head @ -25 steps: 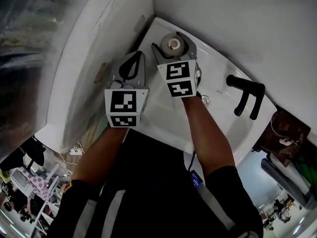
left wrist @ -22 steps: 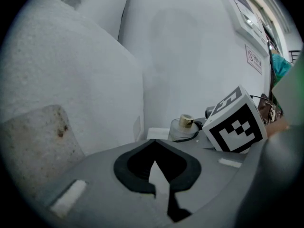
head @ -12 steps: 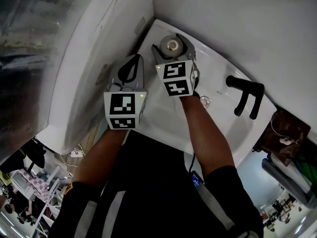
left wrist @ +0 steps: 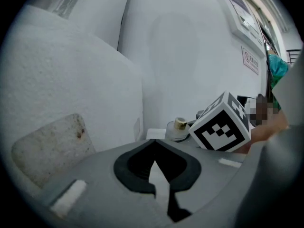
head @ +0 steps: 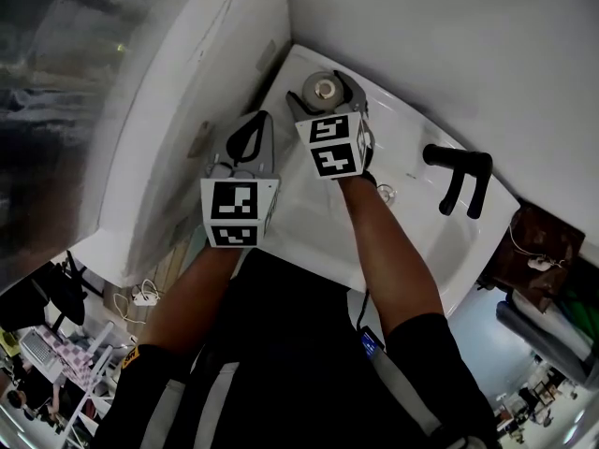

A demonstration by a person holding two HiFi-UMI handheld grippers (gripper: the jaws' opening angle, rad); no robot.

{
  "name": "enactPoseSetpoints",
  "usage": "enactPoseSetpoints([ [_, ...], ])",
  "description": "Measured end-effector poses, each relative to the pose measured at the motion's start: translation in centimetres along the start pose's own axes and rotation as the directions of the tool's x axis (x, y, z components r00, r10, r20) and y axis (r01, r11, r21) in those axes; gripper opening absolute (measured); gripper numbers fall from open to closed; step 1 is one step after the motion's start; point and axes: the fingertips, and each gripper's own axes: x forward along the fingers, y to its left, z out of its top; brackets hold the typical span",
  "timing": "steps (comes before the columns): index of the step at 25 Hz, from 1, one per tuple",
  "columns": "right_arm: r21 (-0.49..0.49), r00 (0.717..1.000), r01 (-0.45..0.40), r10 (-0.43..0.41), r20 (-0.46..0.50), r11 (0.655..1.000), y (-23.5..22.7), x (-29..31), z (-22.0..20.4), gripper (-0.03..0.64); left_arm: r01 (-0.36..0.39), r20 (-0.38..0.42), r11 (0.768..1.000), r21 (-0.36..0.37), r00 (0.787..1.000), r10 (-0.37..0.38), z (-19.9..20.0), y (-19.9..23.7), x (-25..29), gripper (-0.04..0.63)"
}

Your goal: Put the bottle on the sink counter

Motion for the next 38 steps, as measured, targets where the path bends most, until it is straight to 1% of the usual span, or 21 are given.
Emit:
enactPoseSetpoints([
  [3,0.018,1.000,0.004,-0.003,-0.017,1.000,-0.2,-0.5,-0.4,0.394,0.007,0.011,1.000,0.009,1.000,-0.007,0.3,-0.2,-0.6,0.002],
  [10,0.054,1.000,0.031,-0.031,-0.005,0.998,-0.3,-4.5,-1.3,0.393,0.031,0.030,0.999,0.022,0.999,-0.032,0.9,-1.7,-2.7,0.003],
  [13,0.083,0.998,0.054,-0.056,0.016,0.995,-0.6,-6.9,-1.4,0.381,0.061,0.047,0.997,0.038,0.997,-0.063,1.3,-3.0,-3.3,0.003],
  [15,0.103,0.997,0.072,-0.075,0.031,0.992,-0.5,-8.4,-1.5,0.345,0.081,0.061,0.995,0.053,0.995,-0.084,1.6,-3.7,-3.8,0.003],
  [19,0.139,0.990,0.125,-0.132,0.046,0.982,0.2,-11.8,-2.3,0.231,0.126,0.069,0.990,0.067,0.989,-0.131,1.2,-5.1,-5.7,0.003],
  [23,0.171,0.978,0.188,-0.200,0.060,0.967,1.0,-15.5,-3.2,0.143,0.173,0.073,0.981,0.083,0.981,-0.179,0.4,-6.5,-7.6,0.003],
  [25,0.188,0.970,0.216,-0.232,0.068,0.958,1.4,-17.4,-3.6,0.113,0.195,0.075,0.976,0.097,0.976,-0.203,0.1,-7.2,-8.6,0.003],
  [28,0.216,0.953,0.264,-0.288,0.090,0.940,1.7,-20.2,-4.2,0.079,0.223,0.075,0.968,0.111,0.970,-0.232,-0.4,-8.0,-10.1,0.003],
  [31,0.241,0.937,0.303,-0.335,0.104,0.922,2.1,-22.7,-4.6,0.063,0.241,0.071,0.962,0.125,0.965,-0.251,-0.9,-8.6,-11.4,0.003],
  [38,0.285,0.916,0.341,-0.384,0.114,0.896,3.5,-26.9,-5.4,0.037,0.295,0.075,0.946,0.137,0.949,-0.307,-1.3,-10.7,-13.1,0.003],
])
